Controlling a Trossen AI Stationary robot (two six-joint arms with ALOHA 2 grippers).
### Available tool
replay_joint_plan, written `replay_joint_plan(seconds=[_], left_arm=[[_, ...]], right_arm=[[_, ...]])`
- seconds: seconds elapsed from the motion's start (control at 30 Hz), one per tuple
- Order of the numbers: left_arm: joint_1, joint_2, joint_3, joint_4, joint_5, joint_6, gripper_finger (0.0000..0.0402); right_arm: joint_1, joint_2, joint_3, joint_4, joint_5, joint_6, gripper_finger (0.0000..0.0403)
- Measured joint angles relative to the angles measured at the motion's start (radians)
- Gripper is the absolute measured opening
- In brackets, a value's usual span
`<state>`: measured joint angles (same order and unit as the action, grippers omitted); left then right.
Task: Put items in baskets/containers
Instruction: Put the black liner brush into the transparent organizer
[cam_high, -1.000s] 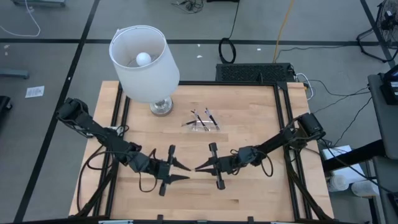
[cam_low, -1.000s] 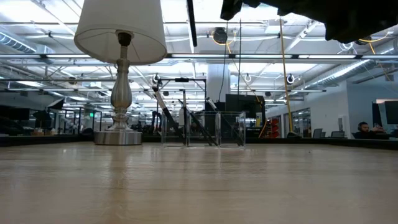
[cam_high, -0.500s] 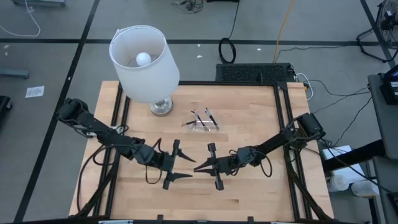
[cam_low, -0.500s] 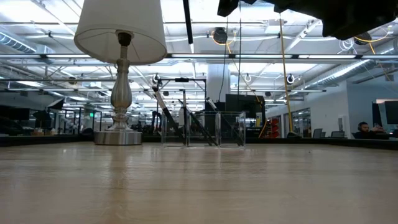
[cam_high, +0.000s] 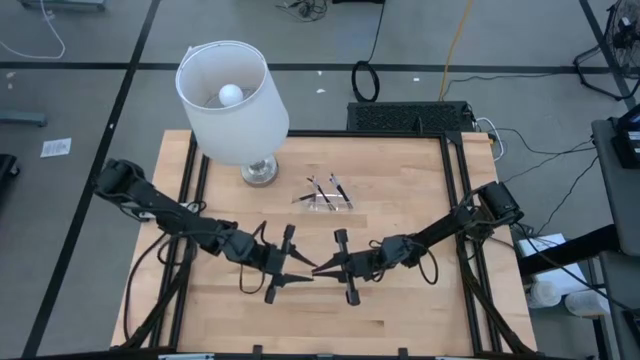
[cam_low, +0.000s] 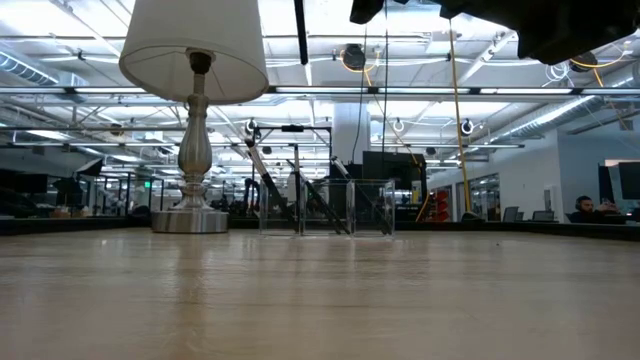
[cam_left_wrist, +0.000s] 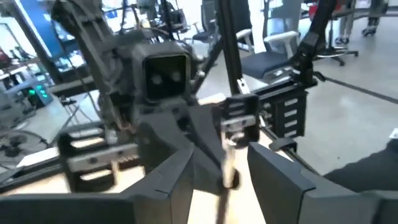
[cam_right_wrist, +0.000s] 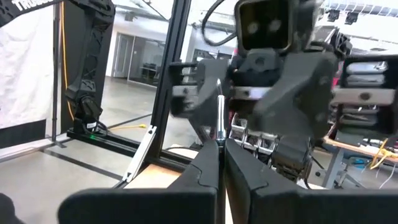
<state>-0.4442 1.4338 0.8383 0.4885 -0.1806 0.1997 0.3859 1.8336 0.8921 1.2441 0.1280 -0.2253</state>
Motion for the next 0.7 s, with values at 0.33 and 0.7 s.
replay_joint_plan(seconds=[0.33,0.7], left_arm=[[0.005,0.005,0.0,0.01,0.027,0.005,0.0146],[0.005,0.004,0.0,0.007,0.06,0.048,0.0014]], right_arm=[[0.0,0.0,0.0,0.0,0.001,0.0,0.0],[0.0,0.0,0.0,0.001,0.001,-0.001,0.0]])
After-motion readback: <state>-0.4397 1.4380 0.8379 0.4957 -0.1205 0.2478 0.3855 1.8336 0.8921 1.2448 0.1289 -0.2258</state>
